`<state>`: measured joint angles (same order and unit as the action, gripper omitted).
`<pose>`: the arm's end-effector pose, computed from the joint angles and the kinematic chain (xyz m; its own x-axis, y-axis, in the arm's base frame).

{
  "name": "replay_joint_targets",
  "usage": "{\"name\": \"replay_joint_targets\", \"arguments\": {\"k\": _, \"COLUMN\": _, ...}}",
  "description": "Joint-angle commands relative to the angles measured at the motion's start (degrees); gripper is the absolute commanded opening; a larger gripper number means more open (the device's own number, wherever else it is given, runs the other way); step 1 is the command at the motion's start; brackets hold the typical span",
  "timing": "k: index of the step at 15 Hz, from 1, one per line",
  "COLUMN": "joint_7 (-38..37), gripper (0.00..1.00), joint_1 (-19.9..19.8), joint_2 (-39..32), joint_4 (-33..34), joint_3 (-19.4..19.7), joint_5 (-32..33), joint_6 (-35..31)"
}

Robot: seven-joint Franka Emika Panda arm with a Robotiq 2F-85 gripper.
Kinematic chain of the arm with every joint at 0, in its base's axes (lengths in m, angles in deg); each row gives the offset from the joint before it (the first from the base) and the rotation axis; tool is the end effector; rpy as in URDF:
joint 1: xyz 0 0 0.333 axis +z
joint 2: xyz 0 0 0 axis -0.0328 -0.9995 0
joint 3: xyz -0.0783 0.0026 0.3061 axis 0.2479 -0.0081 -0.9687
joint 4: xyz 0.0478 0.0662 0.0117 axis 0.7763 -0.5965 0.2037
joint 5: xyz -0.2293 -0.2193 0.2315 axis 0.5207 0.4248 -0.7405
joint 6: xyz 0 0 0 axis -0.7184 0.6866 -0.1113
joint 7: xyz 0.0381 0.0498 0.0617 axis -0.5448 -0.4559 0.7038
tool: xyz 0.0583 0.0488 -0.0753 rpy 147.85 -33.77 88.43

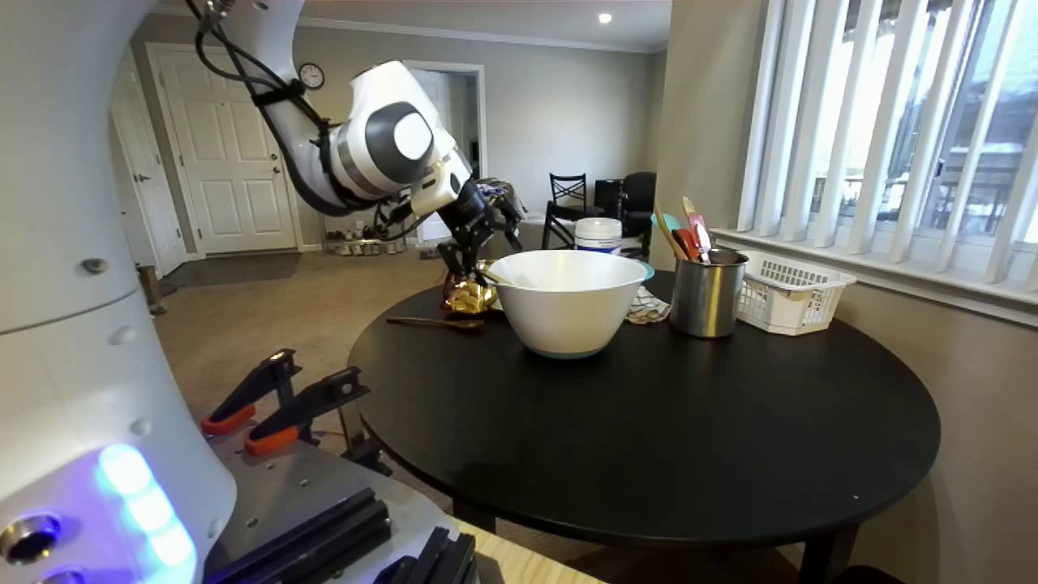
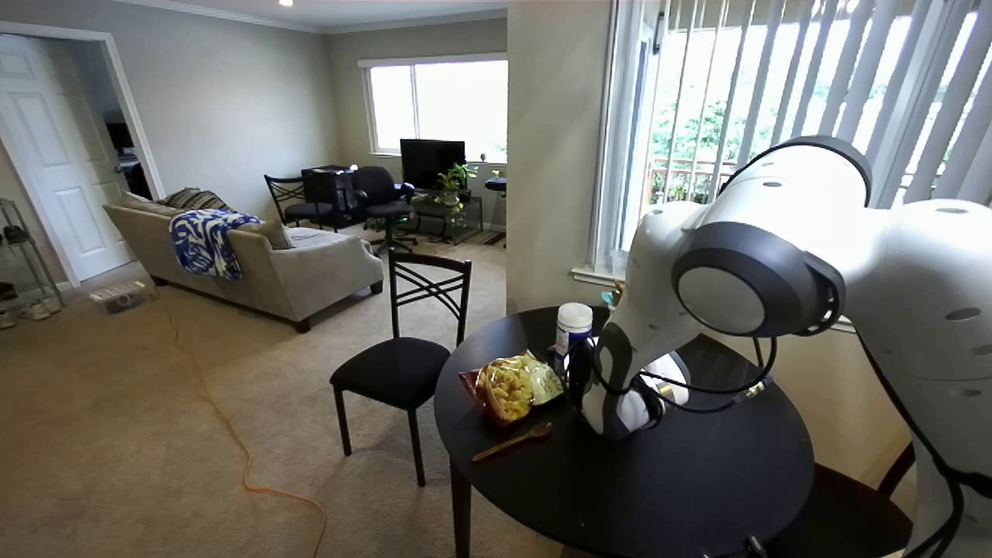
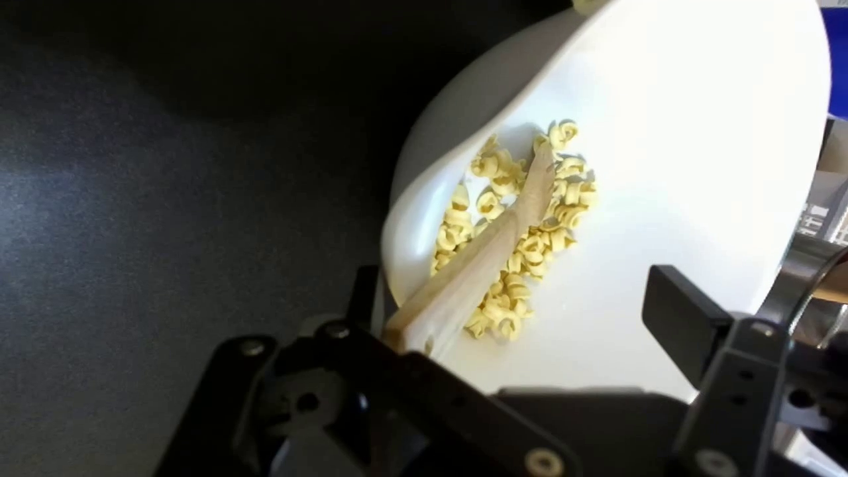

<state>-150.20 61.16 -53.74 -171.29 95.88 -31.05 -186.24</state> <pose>0.4964 0.0989 0.1537 -0.4257 -0.9033 0.0538 -0.7719 0.3315 -0.5425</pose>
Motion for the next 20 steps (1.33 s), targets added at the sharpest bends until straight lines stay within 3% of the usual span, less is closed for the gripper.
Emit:
{"name": "replay_joint_targets", "arguments": {"k": 1, "joint_7": 3.48, "gripper": 1.0, "joint_1": -0.77, "joint_2": -0.44, "joint_4": -0.2, "joint_3": -0.64, "joint_5": -2.22, "joint_6": -1.52}}
{"name": "replay_joint_targets", "arguments": {"k": 8, "joint_7": 4.69, "gripper": 1.0, "joint_1": -0.78, "joint_2": -0.45, "joint_4": -0.8, "joint_3": -0.15, "joint_5": -2.68, "joint_6": -1.95}}
{"name": "replay_joint_targets", "arguments": {"k": 9, "joint_7": 4.92, "gripper": 0.75, "joint_1": -0.92, "joint_2": -0.47, "joint_4": -0.86, "joint_3": -0.27, "joint_5": -2.6, "joint_6": -2.51}}
{"name": "replay_joint_targets", "arguments": {"k": 10, "joint_7": 5.12, "gripper": 0.74, "joint_1": -0.99, "joint_2": -0.48, "joint_4": -0.85, "joint_3": -0.32, "joint_5": -2.67, "joint_6": -2.64}}
{"name": "replay_joint_targets", "arguments": {"k": 19, "joint_7": 5.93, "gripper": 0.15, "joint_1": -1.35, "joint_2": 0.21, "joint_4": -1.45, "joint_3": -0.62, "joint_5": -2.77, "joint_6": -2.91}}
{"name": "replay_joint_targets", "arguments": {"k": 20, "joint_7": 6.01, "gripper": 0.15, "joint_1": -1.6, "joint_2": 0.4, "joint_4": -1.58, "joint_3": -0.86, "joint_5": -2.7, "joint_6": -2.87}}
